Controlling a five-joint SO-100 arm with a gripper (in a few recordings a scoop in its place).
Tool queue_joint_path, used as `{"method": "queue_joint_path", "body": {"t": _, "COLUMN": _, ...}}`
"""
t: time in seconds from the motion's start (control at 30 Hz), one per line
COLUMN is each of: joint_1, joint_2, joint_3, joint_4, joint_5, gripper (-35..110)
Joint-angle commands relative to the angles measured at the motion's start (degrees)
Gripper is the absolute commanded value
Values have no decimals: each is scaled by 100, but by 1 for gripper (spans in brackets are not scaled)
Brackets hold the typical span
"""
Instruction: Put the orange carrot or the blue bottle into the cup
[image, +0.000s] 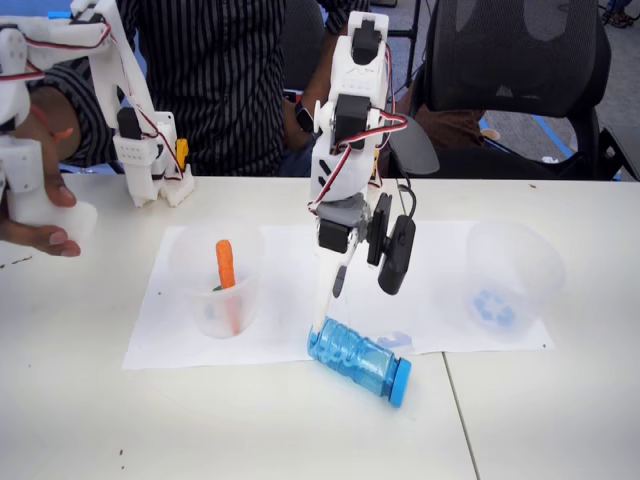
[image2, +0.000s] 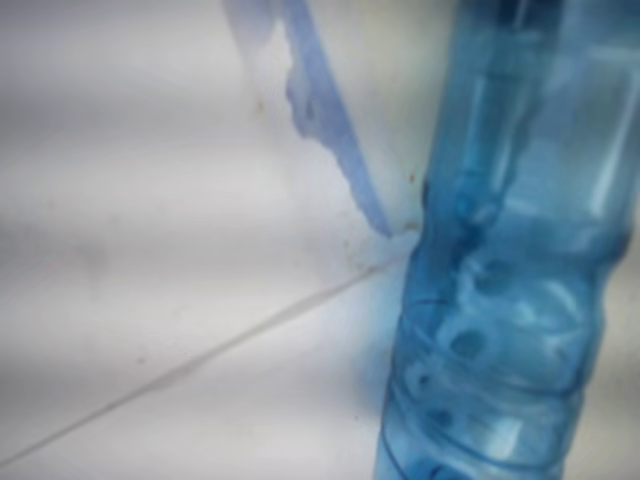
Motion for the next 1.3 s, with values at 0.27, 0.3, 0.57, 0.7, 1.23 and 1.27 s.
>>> {"method": "queue_joint_path", "body": {"t": 0.27, "joint_1": 35, "joint_2": -308, "joint_3": -879, "joint_4": 62, "joint_5": 141, "gripper": 50}}
{"method": "queue_joint_path", "body": {"t": 0.3, "joint_1": 35, "joint_2": -308, "joint_3": -879, "joint_4": 53, "joint_5": 141, "gripper": 50}}
{"method": "queue_joint_path", "body": {"t": 0.57, "joint_1": 88, "joint_2": -668, "joint_3": -967, "joint_4": -35, "joint_5": 70, "gripper": 50}}
{"method": "queue_joint_path", "body": {"t": 0.7, "joint_1": 88, "joint_2": -888, "joint_3": -967, "joint_4": -35, "joint_5": 70, "gripper": 50}}
{"method": "queue_joint_path", "body": {"t": 1.23, "joint_1": 62, "joint_2": -1028, "joint_3": -976, "joint_4": -53, "joint_5": 62, "gripper": 50}}
{"method": "queue_joint_path", "body": {"t": 1.27, "joint_1": 62, "joint_2": -1028, "joint_3": -976, "joint_4": -53, "joint_5": 62, "gripper": 50}}
